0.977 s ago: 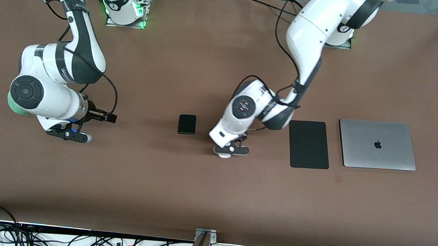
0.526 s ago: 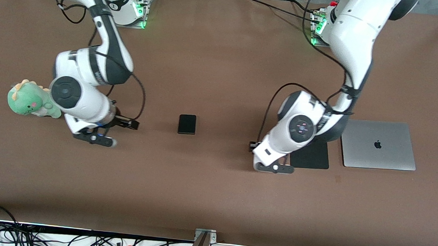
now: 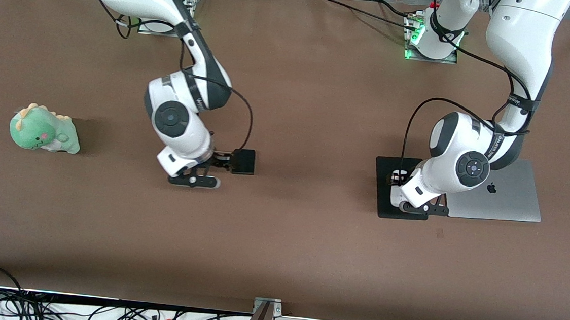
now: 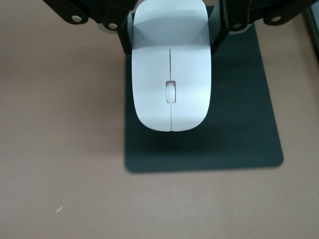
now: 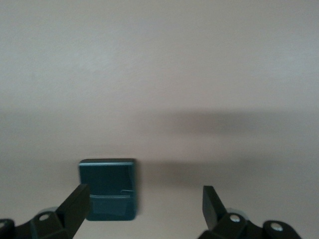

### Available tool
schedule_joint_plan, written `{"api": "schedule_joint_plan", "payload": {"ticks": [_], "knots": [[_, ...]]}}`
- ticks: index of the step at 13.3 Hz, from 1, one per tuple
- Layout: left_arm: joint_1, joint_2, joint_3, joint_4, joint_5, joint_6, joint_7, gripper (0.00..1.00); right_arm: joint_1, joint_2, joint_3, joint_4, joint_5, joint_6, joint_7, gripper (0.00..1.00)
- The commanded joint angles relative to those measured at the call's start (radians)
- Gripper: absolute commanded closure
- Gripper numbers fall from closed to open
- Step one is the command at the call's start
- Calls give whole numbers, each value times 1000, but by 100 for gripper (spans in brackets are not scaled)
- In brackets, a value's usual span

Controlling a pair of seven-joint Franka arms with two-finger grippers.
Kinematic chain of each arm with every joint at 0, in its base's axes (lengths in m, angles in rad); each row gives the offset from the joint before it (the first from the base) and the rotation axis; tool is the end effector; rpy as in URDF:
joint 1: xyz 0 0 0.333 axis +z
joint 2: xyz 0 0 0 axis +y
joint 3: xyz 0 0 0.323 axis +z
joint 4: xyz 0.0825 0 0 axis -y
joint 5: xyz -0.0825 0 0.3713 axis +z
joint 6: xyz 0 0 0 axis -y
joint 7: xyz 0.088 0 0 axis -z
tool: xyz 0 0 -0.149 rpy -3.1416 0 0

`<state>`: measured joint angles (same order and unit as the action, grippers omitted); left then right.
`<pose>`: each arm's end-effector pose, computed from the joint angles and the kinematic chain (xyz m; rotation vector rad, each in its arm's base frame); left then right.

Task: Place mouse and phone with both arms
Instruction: 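Lower the mouse onto the pad while the right gripper grasps the phone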

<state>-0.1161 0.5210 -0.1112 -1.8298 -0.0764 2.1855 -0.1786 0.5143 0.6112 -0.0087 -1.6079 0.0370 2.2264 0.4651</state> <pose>0.6006 -0.1422 0.2104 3.0491 0.0162 -0.2798 0.6003 0.3358 0.2434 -3.1164 -0.0306 0.0076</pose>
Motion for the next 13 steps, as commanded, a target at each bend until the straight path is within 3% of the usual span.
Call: {"api": "schedule_joint_plan", "payload": {"ticks": [1, 4, 6, 10, 13], "knots": [[26, 13, -12, -62, -2, 80, 21, 83, 44, 42, -2, 2, 15, 65, 4, 0], [27, 45, -2, -51, 1, 95, 21, 70, 72, 87, -2, -27, 17, 159, -3, 0], [35, 54, -2, -48, 4, 99, 21, 0, 73, 87, -2, -85, 15, 241, -3, 0], [59, 45, -5, -8, 4, 83, 14, 0, 87, 101, -2, -106, 17, 266, 6, 0], [76, 2, -5, 76, 4, -37, 19, 0, 98, 111, -2, -107, 17, 263, 16, 0]]}}
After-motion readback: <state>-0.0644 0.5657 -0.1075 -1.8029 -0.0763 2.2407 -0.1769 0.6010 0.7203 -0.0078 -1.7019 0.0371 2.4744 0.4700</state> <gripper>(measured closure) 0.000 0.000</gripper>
